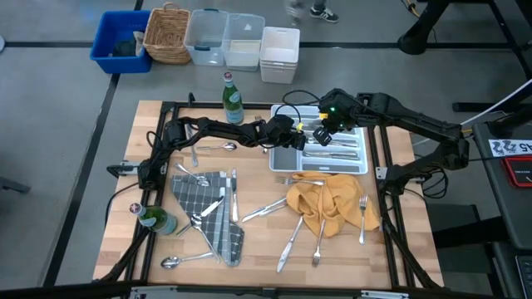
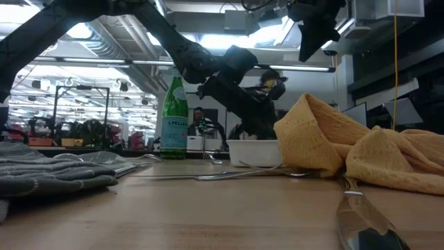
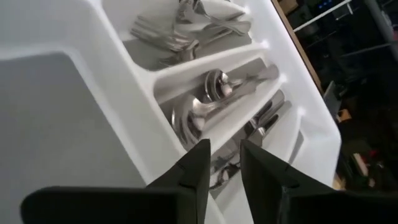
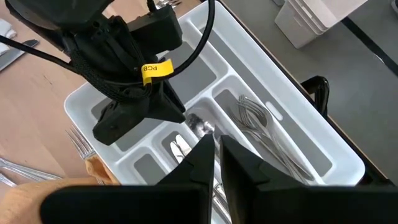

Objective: Sort silverware
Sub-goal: Put the silver spoon into the cutlery tray, then put the silver fork into the cutlery tray

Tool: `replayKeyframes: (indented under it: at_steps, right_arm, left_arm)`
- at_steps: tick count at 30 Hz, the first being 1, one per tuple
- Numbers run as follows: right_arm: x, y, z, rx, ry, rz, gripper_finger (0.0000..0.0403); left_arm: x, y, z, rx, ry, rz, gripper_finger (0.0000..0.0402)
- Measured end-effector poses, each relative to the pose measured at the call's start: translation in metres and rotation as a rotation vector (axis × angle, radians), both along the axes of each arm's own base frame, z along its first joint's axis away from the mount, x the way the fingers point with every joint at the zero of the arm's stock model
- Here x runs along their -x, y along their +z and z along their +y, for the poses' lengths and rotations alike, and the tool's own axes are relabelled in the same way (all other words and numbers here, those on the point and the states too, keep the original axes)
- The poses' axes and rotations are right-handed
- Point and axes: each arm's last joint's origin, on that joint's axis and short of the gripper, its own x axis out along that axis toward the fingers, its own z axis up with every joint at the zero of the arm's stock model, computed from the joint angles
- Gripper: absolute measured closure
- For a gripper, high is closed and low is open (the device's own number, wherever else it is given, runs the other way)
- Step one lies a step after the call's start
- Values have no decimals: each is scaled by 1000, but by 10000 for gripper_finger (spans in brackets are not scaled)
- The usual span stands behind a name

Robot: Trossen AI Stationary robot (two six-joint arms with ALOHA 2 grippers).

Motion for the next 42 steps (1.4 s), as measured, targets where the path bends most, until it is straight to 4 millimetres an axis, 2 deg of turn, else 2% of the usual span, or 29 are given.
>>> replayKeyframes:
  at_steps: [3,11,15,20,28,36,42]
  right_arm:
    - [1,-1,2,-45,25,0,372]
    - [3,-9,13,-242,54,16,372]
    - [2,-23,27,-280,103,79,372]
    - [-3,-50,48,-314,189,155,372]
    - [-7,-89,71,-321,278,207,372]
    - [-15,-128,79,-311,365,114,372]
    - [-15,-147,81,-358,471,67,372]
  left_arm:
    - [1,3,0,34,-35,-14,320]
    - [6,27,4,54,-143,-72,331]
    - [9,41,5,23,-169,-96,334]
    - [18,57,4,-10,-209,-59,334]
    - [51,92,6,-76,-267,99,335]
    - [88,130,0,-175,-340,219,335]
    - [111,151,-5,-233,-333,301,335]
